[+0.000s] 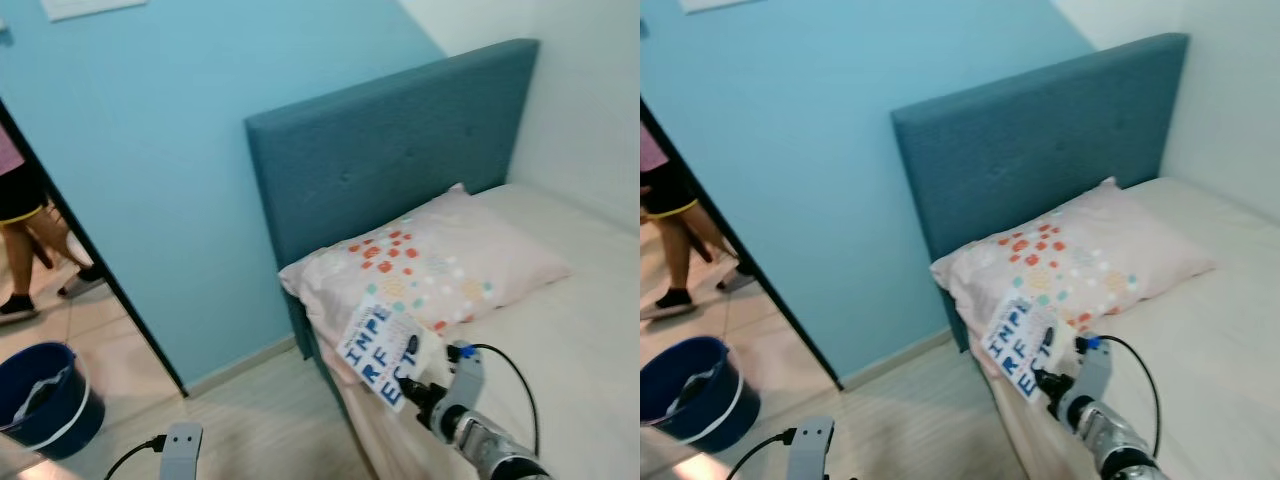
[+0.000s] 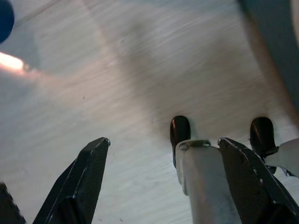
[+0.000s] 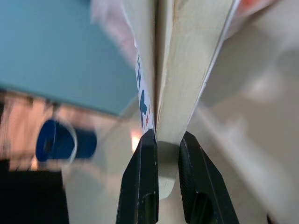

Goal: Clean up the room

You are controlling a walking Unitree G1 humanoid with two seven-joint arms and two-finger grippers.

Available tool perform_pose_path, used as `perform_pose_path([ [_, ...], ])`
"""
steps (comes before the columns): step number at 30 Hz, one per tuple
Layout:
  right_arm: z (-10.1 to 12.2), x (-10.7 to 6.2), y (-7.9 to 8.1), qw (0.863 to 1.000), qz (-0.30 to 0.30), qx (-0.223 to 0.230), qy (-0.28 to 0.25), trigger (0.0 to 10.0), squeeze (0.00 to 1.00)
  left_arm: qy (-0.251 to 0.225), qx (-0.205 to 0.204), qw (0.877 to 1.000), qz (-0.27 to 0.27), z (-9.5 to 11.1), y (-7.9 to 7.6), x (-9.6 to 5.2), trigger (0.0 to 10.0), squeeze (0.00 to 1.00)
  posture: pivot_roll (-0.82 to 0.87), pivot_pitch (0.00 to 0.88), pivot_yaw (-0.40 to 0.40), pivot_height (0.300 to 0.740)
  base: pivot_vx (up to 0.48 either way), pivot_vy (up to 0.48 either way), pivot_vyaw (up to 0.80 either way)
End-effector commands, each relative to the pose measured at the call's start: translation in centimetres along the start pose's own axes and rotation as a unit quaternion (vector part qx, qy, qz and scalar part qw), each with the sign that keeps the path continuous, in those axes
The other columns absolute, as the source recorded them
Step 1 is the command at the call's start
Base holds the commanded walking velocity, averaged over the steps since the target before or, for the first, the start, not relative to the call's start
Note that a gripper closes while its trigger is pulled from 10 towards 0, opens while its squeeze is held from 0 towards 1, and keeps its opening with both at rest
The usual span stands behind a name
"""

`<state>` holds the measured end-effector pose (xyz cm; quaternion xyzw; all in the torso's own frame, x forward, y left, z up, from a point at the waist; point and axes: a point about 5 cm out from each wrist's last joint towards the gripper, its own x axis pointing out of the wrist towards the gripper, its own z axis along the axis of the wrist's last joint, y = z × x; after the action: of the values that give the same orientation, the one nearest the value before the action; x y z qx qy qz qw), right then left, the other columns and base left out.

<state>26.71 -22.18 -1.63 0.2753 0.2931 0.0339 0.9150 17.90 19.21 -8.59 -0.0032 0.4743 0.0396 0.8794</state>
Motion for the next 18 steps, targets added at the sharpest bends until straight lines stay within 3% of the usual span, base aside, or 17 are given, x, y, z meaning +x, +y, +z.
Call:
perform_pose_path([
  [1, 0.2, 0.2, 0.4, 0.999, 0.008, 0.032, -0.014, 10.0, 0.0, 0.006, -0.001, 1.0, 0.011, -0.2, 0.7, -0.1, 10.0, 0.0, -0.2, 0.005, 0.092, 0.74, 0.0, 0.0, 0.0],
  [18, -1.1, -0.1, -0.3, 0.997, -0.017, 0.067, 0.037, 10.0, 0.0, 0.013, 0.002, 1.0, 0.019, -0.9, 1.1, -0.2, 10.0, 0.0, -0.2, 0.006, 0.087, 0.666, 0.0, 0.0, 0.0],
])
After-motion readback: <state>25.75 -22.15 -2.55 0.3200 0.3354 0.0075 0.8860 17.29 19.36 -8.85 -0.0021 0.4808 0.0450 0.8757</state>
